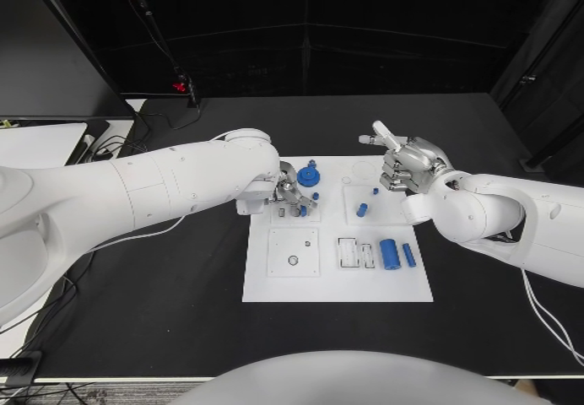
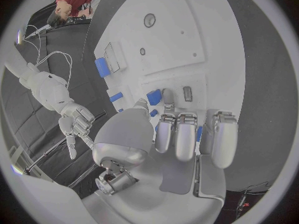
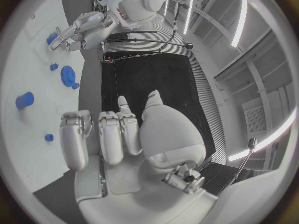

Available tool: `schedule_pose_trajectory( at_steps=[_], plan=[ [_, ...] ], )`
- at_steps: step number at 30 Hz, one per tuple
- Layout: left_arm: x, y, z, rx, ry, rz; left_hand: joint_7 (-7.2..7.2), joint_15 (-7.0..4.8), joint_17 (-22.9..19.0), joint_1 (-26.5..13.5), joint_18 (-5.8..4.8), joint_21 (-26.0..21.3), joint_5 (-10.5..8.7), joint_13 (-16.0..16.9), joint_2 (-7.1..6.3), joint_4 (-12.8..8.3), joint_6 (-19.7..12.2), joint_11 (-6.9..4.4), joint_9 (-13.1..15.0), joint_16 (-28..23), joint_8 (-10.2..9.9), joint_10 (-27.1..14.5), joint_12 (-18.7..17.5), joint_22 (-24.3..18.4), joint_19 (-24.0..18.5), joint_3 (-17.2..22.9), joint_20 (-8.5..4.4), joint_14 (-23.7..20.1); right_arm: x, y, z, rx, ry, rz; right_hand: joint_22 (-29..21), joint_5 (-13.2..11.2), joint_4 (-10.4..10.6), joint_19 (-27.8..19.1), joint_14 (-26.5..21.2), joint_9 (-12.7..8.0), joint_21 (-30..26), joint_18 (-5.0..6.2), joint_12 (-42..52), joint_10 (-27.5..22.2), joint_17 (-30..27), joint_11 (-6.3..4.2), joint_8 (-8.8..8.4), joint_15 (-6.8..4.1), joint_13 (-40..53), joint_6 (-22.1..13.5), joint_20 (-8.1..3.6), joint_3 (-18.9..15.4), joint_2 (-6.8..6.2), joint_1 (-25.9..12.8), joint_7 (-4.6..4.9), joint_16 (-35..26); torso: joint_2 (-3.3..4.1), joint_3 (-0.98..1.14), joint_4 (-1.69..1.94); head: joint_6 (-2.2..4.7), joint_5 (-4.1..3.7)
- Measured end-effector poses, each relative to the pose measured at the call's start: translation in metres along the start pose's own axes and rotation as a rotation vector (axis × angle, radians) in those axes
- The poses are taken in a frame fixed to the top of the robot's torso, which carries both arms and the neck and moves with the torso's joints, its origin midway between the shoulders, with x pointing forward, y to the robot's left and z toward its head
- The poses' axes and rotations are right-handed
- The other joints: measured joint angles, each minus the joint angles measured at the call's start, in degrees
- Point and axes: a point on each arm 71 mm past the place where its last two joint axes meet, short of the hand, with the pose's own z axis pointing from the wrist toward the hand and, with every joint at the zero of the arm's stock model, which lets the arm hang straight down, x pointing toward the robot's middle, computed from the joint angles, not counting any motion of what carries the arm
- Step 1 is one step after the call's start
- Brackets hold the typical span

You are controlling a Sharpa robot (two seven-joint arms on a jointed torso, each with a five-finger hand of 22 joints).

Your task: Assemble the parts on the task board

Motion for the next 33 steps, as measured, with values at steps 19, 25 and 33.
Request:
schedule_pose_trajectory(
  at_steps=[19, 25, 33],
  plan=[
    [-0.0004, -0.0018, 0.0008, 0.001, 0.001, 0.002, -0.21, -0.20, 0.0, 2.7, 0.00, 0.0, 1.04, 0.0, 0.56, 0.0, 0.2, -0.43, 1.0, 0.0, -0.9, 0.0, 0.0, 0.0, -0.2, 0.0, -0.23, -0.2, -0.0010, -0.0019, 0.0014, 0.012, -0.010, -0.005, 0.0, 0.0, 0.0, 0.0, 0.0, 0.0, 0.0, 0.00, 0.0, -0.2, 0.0, 0.21, 0.20, 0.00, 0.0, 0.1, 0.00, 0.0, 0.23, 0.2, 0.14, 0.0, -0.04, 0.03, 0.01, -0.23, -0.24],
    [-0.0004, -0.0023, 0.0010, 0.004, 0.003, 0.003, -0.51, -0.61, 0.0, 7.1, 0.00, 0.0, 6.88, 0.2, 0.38, 0.0, 0.5, -0.50, 2.1, 0.0, -2.4, -0.1, 0.1, 0.0, 0.0, 1.2, -0.42, -0.2, -0.0011, -0.0024, 0.0018, 0.015, -0.013, -0.006, 0.0, 0.0, 0.0, 0.0, 0.0, 0.0, 0.0, 0.00, 0.0, 0.0, 0.0, 0.41, 0.19, 0.00, 0.0, 0.1, 0.00, 0.0, 0.23, 0.2, 0.14, 0.0, -0.05, 0.03, 0.00, -0.21, -0.31],
    [-0.0004, -0.0034, 0.0012, 0.012, 0.005, 0.005, -0.82, -0.93, 0.0, 12.4, 0.00, 0.0, 15.19, 0.3, -0.77, 0.0, 0.8, -0.84, 3.5, 0.0, -4.1, 0.0, 0.6, 0.0, 0.0, 4.5, -0.83, 0.1, -0.0027, -0.0037, 0.0021, 0.021, -0.020, -0.008, 0.0, 0.0, 0.0, 0.0, 0.0, 0.0, 0.0, 0.00, 0.0, 0.0, 0.0, 0.41, 0.19, 0.02, 0.0, 0.1, 0.00, 0.0, 0.52, 0.5, 0.14, 0.0, -0.05, 0.02, 0.00, -0.23, -0.31]
  ],
)
